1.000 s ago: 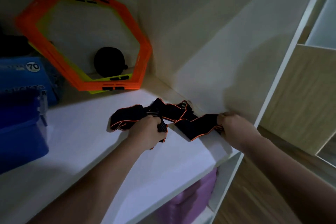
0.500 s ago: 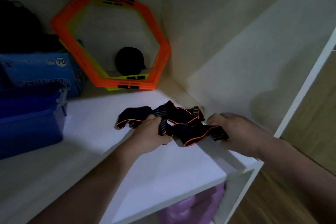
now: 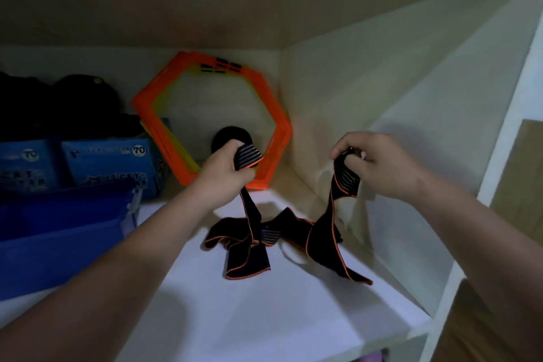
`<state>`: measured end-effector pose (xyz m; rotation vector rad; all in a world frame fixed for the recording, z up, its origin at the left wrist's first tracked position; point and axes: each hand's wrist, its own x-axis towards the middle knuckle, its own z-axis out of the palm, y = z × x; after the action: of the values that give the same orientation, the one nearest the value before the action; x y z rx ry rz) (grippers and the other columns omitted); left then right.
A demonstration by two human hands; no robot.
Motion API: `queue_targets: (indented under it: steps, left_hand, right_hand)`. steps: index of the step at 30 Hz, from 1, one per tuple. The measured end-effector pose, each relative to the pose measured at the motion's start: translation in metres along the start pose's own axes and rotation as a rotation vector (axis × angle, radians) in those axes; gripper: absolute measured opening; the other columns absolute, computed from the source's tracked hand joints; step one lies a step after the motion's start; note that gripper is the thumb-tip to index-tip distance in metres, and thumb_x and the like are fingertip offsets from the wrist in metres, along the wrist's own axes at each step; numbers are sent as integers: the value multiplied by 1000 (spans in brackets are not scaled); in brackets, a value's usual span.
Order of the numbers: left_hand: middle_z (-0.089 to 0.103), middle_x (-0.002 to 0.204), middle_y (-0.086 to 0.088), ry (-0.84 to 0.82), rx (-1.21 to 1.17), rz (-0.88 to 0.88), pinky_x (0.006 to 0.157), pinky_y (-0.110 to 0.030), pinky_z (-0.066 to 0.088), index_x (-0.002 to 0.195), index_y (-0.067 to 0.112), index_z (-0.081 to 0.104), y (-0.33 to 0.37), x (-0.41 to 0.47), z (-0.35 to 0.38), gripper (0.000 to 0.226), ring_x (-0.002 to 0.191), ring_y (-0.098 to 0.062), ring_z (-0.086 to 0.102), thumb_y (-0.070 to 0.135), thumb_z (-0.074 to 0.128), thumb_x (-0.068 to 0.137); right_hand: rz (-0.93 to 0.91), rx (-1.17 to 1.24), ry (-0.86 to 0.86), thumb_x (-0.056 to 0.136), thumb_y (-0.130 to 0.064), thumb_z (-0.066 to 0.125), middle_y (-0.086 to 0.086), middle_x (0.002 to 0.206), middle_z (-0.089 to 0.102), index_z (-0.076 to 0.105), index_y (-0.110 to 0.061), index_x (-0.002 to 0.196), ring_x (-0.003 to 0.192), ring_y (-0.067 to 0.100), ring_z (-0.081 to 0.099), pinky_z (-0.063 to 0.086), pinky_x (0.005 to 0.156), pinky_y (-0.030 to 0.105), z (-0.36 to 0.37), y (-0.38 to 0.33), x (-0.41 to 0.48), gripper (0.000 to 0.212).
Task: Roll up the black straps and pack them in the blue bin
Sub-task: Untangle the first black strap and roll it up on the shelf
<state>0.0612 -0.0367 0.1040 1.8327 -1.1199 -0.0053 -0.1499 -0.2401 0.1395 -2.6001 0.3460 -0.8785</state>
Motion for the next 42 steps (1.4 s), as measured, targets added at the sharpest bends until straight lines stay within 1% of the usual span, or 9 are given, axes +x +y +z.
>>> queue_targets:
  steps: [6,10,18,22,27,31,35,37,42]
  left_hand:
    - [59,88,-7,89,-85,17,72,-36,46,90,22,57,37,22,-28,17,84,-27,59,15,57,74]
    - [62,94,-12,127,-160,-3,71,-34,47,105,6,61,46,24,-30,27,96,-35,64,19,61,81]
    - [72,94,6,-82,-303,39,80,-23,50,102,18,67,43,19,21,30,86,-4,68,23,82,76]
    - [75,96,1,-37,-541,50,87,-23,50,107,9,71,41,13,46,26,92,-7,68,12,74,82]
    - [75,86,-4,64,-624,-34,73,-24,54,99,3,73,40,9,54,12,81,-13,70,7,67,90]
    - [71,71,3,192,-664,-109,65,-26,47,81,15,72,38,15,51,10,67,-11,65,11,67,88]
    - [63,60,8,268,-622,-115,50,-18,43,76,15,67,38,18,48,14,55,-5,59,10,61,88]
    - [63,62,8,247,-588,-84,52,-19,43,77,15,66,39,19,47,14,56,-5,58,9,60,88]
    - [66,86,-1,-22,-709,-68,65,-24,53,106,12,60,41,19,35,30,77,-11,65,-10,59,85]
  right_hand:
    - [-63,108,160,88,-1,58,-12,94,74,74,-27,100,80,2,69,53,81,17,-9,-14,26,32]
    - [-144,384,284,83,1,64,2,101,74,73,-29,84,97,20,72,55,93,32,-5,-21,36,32]
    - [-13,1009,86,88,15,58,-3,70,74,73,-13,82,64,9,67,54,64,22,32,-34,41,32]
    - [-19,888,181,83,17,62,-9,63,66,67,-15,79,54,2,53,41,53,16,56,-36,39,32]
    - [60,874,265,86,16,58,5,68,54,59,-14,83,46,9,46,40,40,20,65,-39,31,30]
    - [82,928,287,90,9,55,7,82,68,64,-15,93,64,14,65,56,57,31,61,-46,20,26]
    - [-100,330,314,72,-28,83,-11,105,66,62,-28,110,83,7,63,50,69,17,65,-50,5,44]
    - [-146,121,367,72,-29,83,-15,100,63,64,-28,107,80,4,61,46,68,12,69,-53,8,41]
    - [-66,220,489,82,-20,71,-7,68,71,70,-23,80,61,10,66,55,61,29,60,-46,17,4]
